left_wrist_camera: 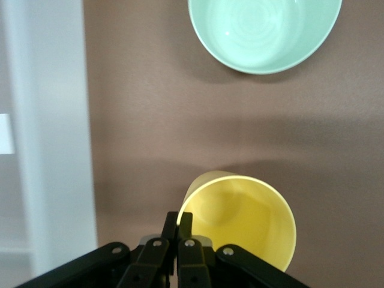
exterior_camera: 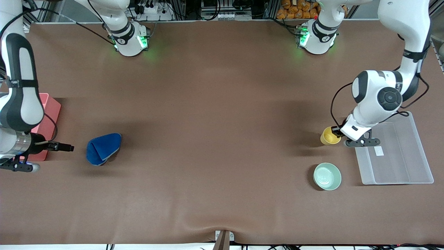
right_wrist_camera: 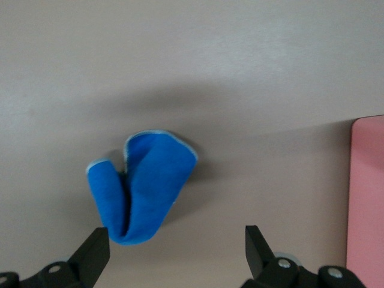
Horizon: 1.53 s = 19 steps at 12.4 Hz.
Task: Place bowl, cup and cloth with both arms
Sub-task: 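Carry the cup into the clear bin while the right gripper grasps the cloth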
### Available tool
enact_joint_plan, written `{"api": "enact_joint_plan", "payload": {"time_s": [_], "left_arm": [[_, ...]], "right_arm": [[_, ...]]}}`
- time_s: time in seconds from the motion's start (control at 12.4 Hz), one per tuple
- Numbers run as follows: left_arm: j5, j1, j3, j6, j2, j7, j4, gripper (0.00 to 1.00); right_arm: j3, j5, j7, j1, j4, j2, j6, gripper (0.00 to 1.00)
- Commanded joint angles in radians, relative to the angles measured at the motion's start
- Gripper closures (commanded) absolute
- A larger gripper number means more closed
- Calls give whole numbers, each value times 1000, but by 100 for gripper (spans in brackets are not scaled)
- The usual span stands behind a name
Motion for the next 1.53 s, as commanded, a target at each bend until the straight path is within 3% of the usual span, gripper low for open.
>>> {"api": "enact_joint_plan", "payload": {"time_s": [0.0, 0.16, 0.32, 0.48, 0.64, 0.96, 1.13, 1.45], "left_arm": [[-4, 17, -1, -290, -14, 11, 230, 100], [-55, 72, 2, -410, -11, 108, 347, 100], [-66, 120, 39, -458, -11, 249, 399, 100], [-67, 141, 97, -460, 3, 375, 437, 100], [-83, 143, 151, -458, 87, 446, 517, 100], [-124, 190, 168, -368, 229, 521, 583, 100], [-222, 223, 169, -297, 276, 642, 576, 100], [-241, 246, 169, -211, 336, 669, 571, 100]], "right_arm": [[18, 50, -33, -39, 31, 19, -30, 0], [18, 98, -67, -47, 36, 65, -17, 0], [14, 220, -64, -70, 28, 99, -17, 0], [14, 361, -64, -120, 19, 125, -16, 0], [14, 478, -62, -142, -7, 133, -16, 0], [14, 635, -62, -154, -77, 133, -13, 0], [14, 659, -64, -150, -102, 133, -19, 0], [14, 659, -73, -153, -136, 139, -22, 0]]}}
